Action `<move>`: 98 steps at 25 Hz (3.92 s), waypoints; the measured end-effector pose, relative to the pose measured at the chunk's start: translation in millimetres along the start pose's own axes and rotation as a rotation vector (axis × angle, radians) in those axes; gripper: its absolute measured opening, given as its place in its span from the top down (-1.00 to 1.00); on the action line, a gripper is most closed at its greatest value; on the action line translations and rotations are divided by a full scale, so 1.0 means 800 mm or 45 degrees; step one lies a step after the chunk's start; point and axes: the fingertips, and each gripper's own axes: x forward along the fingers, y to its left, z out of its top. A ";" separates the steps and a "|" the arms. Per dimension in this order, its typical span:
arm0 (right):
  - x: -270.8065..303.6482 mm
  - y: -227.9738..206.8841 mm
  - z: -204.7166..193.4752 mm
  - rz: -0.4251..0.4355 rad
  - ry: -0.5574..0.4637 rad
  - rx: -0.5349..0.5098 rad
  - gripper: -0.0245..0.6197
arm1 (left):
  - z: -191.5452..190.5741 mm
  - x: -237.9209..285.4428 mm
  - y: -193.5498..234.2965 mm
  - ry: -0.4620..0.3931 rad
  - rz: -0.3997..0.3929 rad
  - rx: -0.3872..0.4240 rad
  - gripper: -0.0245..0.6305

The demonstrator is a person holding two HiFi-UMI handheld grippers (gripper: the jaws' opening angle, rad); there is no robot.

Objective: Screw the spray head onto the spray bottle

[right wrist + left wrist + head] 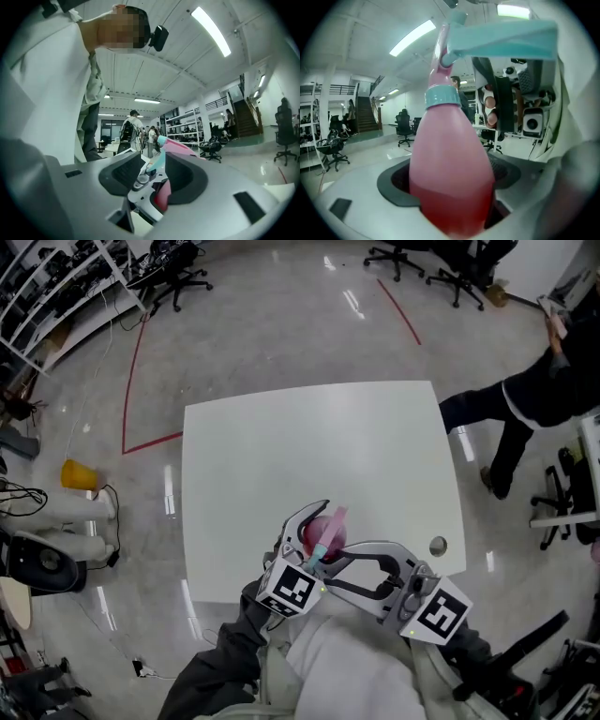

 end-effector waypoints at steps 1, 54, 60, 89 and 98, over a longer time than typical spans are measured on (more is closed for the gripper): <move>-0.011 -0.007 0.001 -0.024 -0.014 0.005 0.47 | 0.006 -0.004 -0.001 -0.022 -0.032 0.005 -0.38; -0.001 -0.061 0.004 -0.106 0.065 -0.064 0.70 | 0.007 -0.005 -0.018 -0.091 -0.254 -0.064 -0.38; 0.007 -0.066 -0.004 -0.375 0.076 0.091 0.70 | -0.023 0.016 0.020 0.161 0.076 -0.024 -0.38; -0.001 -0.015 0.044 0.443 -0.181 0.303 0.27 | 0.075 -0.084 -0.151 -0.211 -1.382 -0.136 -0.38; 0.007 -0.072 0.013 -0.082 -0.023 0.219 0.55 | 0.029 -0.012 -0.046 -0.103 -0.539 -0.036 -0.38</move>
